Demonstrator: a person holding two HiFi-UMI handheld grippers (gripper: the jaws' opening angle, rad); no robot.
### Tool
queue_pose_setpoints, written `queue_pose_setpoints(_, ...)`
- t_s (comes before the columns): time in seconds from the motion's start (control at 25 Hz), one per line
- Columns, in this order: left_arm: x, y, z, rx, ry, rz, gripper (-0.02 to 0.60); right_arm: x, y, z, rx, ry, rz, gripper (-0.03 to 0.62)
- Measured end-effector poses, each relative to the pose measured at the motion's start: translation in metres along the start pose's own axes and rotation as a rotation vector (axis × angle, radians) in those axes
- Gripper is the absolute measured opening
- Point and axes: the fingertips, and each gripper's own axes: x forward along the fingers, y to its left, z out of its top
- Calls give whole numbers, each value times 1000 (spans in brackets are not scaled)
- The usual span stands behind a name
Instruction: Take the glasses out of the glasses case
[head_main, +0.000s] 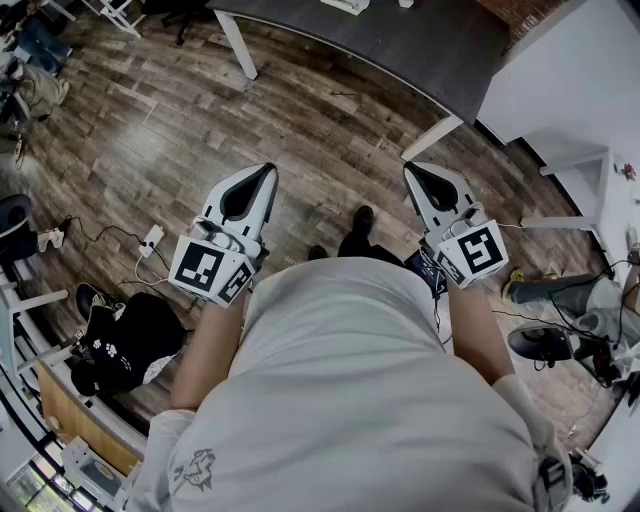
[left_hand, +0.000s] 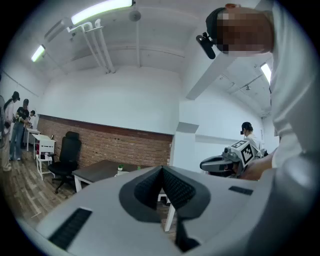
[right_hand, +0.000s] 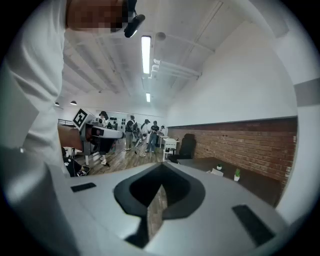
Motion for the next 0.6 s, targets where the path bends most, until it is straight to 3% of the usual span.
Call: queue_pose_setpoints(0.6,15,2,-12,-8,8,-11,11,0,-14,-12,8,3,-6,5)
